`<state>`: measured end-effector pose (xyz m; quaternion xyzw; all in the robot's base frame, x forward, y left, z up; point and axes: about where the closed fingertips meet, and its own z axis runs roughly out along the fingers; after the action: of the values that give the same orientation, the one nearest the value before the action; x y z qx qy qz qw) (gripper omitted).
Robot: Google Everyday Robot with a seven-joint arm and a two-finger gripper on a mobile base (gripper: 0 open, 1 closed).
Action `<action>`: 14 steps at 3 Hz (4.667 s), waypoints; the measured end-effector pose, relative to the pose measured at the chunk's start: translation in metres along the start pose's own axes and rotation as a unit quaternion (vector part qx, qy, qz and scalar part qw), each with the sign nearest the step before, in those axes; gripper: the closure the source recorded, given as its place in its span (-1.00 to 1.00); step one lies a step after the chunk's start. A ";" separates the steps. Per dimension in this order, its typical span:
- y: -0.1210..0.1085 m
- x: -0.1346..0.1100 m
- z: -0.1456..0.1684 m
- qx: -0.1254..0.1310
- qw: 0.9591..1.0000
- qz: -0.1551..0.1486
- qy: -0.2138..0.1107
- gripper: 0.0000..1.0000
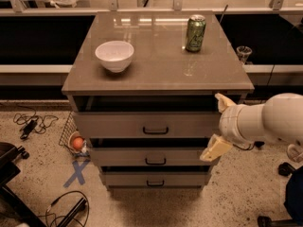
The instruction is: Open top drawer
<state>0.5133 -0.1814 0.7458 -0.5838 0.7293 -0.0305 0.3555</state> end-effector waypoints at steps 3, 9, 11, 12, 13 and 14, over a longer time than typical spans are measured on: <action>0.020 0.003 0.063 -0.028 0.999 -0.021 0.018 -1.00; 0.005 0.031 0.063 -0.068 0.994 -0.010 0.087 0.89; 0.016 0.030 0.045 -0.070 0.993 -0.002 0.092 1.00; 0.016 0.030 0.045 -0.070 0.993 -0.002 0.092 1.00; 0.030 0.036 0.043 -0.081 0.992 0.008 0.096 1.00; 0.029 0.036 0.043 -0.081 0.992 0.008 0.096 1.00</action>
Offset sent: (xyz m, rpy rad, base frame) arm 0.0135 0.0384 -0.0717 -0.0557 0.0578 0.0560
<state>0.5102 -0.1875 0.6832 -0.5988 0.7651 -0.0247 0.2356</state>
